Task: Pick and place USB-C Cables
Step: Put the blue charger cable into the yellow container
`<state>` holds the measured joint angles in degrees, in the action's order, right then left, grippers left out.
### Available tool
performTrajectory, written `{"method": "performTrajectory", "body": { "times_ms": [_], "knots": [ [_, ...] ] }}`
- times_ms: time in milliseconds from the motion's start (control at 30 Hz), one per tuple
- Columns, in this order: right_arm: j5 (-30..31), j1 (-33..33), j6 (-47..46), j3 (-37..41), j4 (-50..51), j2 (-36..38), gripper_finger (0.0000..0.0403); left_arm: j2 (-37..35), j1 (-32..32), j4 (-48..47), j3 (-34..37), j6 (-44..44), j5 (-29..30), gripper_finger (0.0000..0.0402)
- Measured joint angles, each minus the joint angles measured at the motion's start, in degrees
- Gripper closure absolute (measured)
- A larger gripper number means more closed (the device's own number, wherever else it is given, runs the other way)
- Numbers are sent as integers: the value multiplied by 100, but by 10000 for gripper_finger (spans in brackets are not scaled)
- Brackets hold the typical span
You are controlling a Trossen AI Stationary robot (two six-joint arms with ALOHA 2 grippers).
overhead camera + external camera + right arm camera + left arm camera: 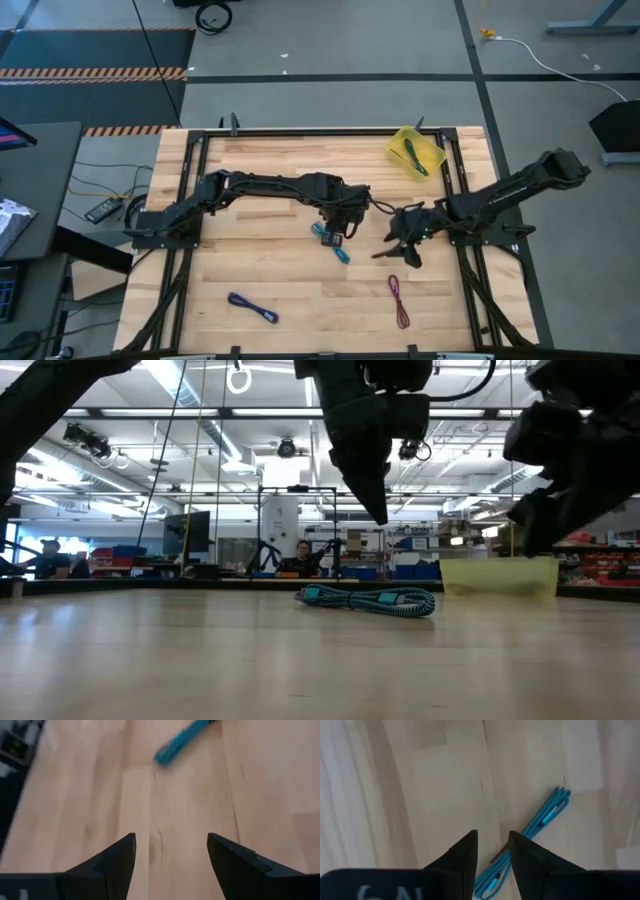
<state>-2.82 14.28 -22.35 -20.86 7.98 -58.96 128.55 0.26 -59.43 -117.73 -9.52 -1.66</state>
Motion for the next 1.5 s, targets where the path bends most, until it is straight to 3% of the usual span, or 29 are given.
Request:
{"method": "performTrajectory", "body": {
  "times_ms": [267,667,900,1133,1500],
  "knots": [
    [677,263,220,0,477,0,151,-9,-103,13,24,611,68,285],
    [545,263,1092,-2,164,2,151,-9,-75,399,26,1350,104,285],
    [12,276,1344,-2,261,2,151,-9,-75,354,51,1266,341,285],
    [-10,485,1364,-2,278,2,151,80,-204,547,662,851,296,283],
    [-30,586,1449,-2,373,2,151,83,-473,390,967,737,744,222]
  ]
}}
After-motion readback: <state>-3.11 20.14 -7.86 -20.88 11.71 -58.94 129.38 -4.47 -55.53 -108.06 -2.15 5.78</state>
